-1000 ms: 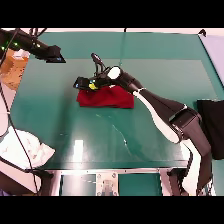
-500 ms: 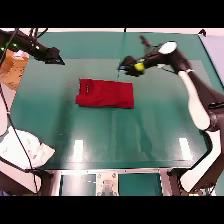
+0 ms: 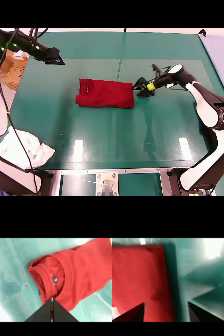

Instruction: Fold the shirts.

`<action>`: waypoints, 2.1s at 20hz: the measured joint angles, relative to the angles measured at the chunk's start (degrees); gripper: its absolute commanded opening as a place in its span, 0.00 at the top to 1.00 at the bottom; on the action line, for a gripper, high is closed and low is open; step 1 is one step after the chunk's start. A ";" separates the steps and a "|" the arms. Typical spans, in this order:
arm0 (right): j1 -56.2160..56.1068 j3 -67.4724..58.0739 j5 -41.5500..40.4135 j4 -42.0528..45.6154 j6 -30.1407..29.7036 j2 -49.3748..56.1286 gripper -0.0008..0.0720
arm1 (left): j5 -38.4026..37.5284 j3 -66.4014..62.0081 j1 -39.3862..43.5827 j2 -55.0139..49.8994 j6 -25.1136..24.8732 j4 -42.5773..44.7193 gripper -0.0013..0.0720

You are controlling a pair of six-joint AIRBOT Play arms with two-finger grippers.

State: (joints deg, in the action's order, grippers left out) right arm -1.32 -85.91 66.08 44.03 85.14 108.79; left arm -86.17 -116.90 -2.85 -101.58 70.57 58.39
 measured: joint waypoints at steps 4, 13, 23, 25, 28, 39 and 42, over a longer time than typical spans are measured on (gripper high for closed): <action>-6.16 1.79 -6.27 -3.04 -0.20 0.92 0.96 | -0.17 0.00 -0.09 0.00 0.02 0.00 0.95; -0.07 -11.43 -2.03 -5.38 0.02 -6.38 0.97 | -0.42 0.00 -0.09 -0.02 9.90 13.00 0.95; 33.64 -20.41 5.05 -4.39 5.07 -17.00 0.97 | -1.46 0.00 -0.04 -0.02 14.71 16.61 0.95; 40.24 -20.76 5.90 -3.37 5.68 -17.40 0.97 | -1.66 0.00 -0.04 0.00 15.26 16.46 0.95; 48.09 -21.05 6.69 -2.47 6.05 -17.66 0.97 | -1.79 0.00 -0.04 -0.02 15.93 16.37 0.95; 58.53 -21.16 19.50 13.35 7.78 -20.44 0.97 | -5.62 0.00 -0.04 0.00 17.49 16.20 0.95; 58.99 -21.18 22.91 20.85 9.88 -22.67 0.97 | -6.93 0.00 -0.04 0.00 17.49 16.17 0.95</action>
State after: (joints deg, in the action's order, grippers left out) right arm 57.67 -107.09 88.99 64.88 95.02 86.13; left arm -93.10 -116.90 -2.90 -101.58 88.05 74.56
